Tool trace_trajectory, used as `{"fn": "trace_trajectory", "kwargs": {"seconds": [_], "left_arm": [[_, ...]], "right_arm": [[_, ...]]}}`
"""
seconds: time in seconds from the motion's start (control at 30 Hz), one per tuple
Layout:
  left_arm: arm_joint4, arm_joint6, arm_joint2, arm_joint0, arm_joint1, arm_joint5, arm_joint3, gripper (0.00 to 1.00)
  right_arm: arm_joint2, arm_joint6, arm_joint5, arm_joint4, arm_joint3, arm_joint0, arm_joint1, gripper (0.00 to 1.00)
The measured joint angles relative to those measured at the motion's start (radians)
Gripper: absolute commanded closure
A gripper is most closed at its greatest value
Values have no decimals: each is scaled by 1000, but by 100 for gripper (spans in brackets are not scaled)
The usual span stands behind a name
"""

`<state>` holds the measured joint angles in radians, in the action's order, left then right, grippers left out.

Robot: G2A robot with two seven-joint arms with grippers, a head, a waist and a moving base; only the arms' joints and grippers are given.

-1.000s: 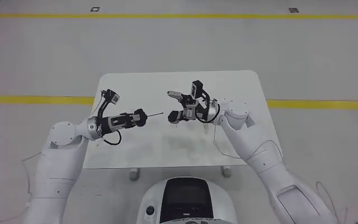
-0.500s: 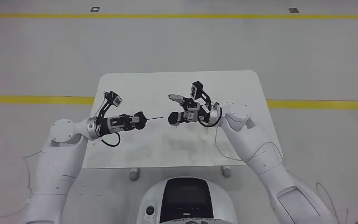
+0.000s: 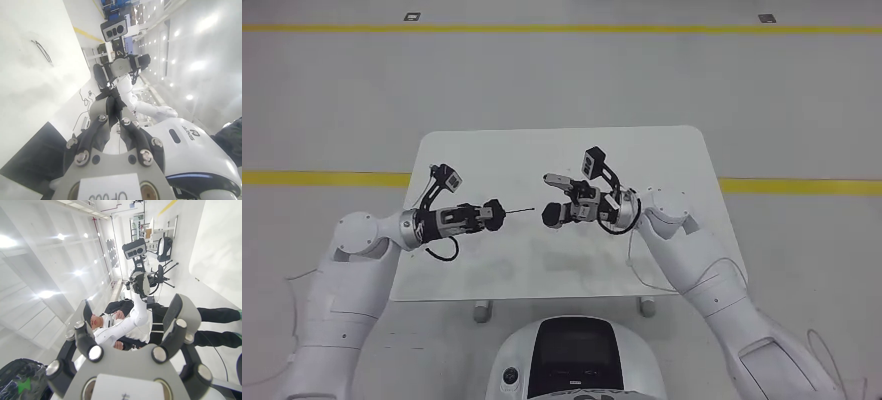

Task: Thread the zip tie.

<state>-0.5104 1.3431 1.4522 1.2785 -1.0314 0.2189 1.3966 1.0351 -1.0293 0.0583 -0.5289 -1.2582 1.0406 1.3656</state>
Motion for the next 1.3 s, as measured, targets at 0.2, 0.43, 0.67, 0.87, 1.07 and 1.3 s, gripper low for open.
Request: {"fn": "trace_trajectory", "kwargs": {"seconds": [0.2, 0.43, 0.67, 0.87, 1.07, 1.3], "left_arm": [[-31, 12, -10, -4, 5, -4, -8, 100], [-35, 18, -12, -6, 5, -3, -10, 100], [-35, 18, -12, -6, 5, -3, -10, 100], [-35, 18, -12, -6, 5, -3, -10, 100], [-35, 18, -12, -6, 5, -3, -10, 100], [-35, 18, -12, -6, 5, -3, -10, 100]], "right_arm": [[-12, -33, -13, -20, 14, -3, 0, 45], [-23, -26, -36, -48, 40, -12, 4, 57], [-38, -36, -38, -50, 61, -24, 6, 61], [-48, -42, -43, -48, 72, -32, 6, 71], [-56, -50, -48, -45, 78, -37, 6, 74], [-65, -61, -49, -38, 81, -42, 5, 82]]}}
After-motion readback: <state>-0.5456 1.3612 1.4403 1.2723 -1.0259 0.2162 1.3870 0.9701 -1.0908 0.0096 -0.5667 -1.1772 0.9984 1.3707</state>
